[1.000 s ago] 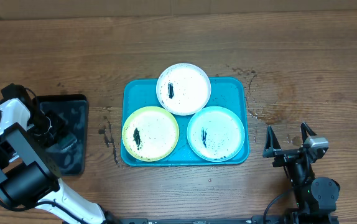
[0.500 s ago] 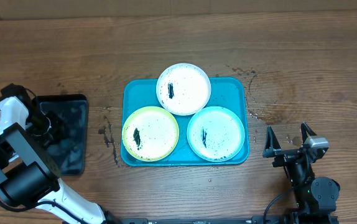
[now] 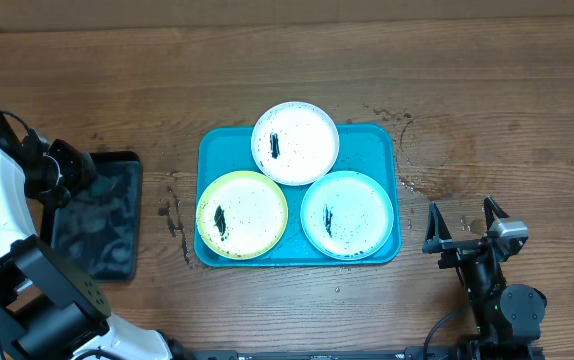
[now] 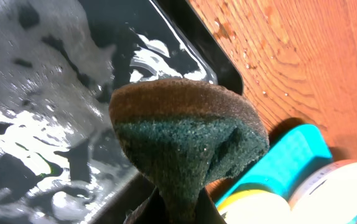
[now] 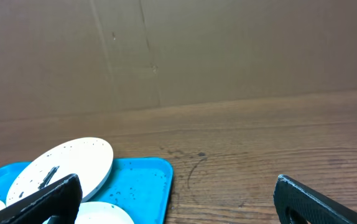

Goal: Clean dirty plates on tray and stack at the side

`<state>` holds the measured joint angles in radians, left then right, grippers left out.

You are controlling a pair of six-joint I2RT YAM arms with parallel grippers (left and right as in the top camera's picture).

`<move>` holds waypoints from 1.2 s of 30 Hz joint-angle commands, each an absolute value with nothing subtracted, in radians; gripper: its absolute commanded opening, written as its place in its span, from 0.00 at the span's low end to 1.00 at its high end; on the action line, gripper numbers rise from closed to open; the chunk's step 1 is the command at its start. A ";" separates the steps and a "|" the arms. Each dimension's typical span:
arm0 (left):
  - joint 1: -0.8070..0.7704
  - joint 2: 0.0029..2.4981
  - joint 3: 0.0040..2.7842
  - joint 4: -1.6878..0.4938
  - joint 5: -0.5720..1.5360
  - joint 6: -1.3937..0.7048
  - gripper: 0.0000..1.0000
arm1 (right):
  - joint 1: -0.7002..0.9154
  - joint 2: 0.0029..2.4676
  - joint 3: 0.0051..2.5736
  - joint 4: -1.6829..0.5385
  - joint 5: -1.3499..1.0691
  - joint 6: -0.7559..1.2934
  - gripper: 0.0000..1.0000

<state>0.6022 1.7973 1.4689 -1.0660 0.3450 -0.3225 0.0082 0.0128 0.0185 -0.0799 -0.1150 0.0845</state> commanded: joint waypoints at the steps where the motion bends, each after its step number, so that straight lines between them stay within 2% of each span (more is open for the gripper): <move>1: 0.617 1.785 1.488 -1.065 0.487 -0.382 0.04 | 0.013 0.006 0.008 -0.076 -0.105 0.081 1.00; 5: 0.670 1.785 1.488 -1.037 0.715 -0.382 0.04 | 0.013 0.006 0.008 -0.076 -0.105 0.081 1.00; 18: 0.862 1.785 1.488 -1.078 1.031 -0.612 0.04 | 0.013 0.006 0.008 -0.076 -0.105 0.081 1.00; 29: 0.873 1.785 1.488 -1.133 1.030 -0.908 0.04 | 0.013 0.006 0.008 -0.076 -0.105 0.081 1.00; 36: 0.879 1.785 1.488 -1.132 1.040 -1.002 0.04 | 0.013 0.006 0.008 -0.076 -0.105 0.081 1.00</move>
<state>0.8669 1.7973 1.4689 -1.1305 0.9966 -0.9237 0.0082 0.0128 0.0185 -0.0803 -0.1146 0.0845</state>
